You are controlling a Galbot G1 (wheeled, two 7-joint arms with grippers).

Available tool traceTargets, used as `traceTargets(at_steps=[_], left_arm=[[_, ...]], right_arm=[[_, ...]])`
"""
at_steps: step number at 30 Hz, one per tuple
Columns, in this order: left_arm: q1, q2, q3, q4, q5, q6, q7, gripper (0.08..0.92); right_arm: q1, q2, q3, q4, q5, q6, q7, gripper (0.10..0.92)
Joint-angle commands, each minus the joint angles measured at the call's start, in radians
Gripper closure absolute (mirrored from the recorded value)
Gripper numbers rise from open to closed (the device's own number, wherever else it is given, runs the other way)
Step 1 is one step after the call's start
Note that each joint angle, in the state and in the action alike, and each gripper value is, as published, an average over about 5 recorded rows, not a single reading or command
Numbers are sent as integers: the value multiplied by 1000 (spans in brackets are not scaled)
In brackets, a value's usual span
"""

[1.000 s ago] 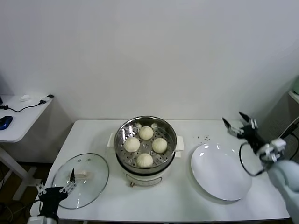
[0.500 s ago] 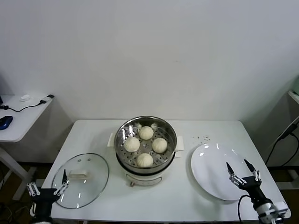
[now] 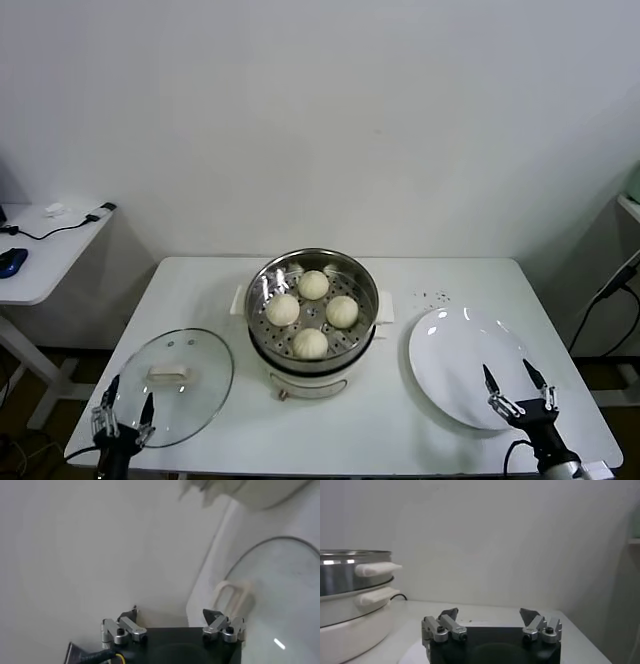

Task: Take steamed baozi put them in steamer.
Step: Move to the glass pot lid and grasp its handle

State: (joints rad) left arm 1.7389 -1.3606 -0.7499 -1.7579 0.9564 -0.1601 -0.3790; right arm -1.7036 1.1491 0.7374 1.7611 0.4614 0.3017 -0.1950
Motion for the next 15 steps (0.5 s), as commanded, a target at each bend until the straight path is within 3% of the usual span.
traceTargets(at_steps=[1,15], left_arm=[[-127,-7,17,140,280,32,-50,177],[-258,18,39,245,343,56,-41,177]], right_arm=[[-30,23,10,5,-14,19,2,203],[-55,21,55,18,1,25,4,203]])
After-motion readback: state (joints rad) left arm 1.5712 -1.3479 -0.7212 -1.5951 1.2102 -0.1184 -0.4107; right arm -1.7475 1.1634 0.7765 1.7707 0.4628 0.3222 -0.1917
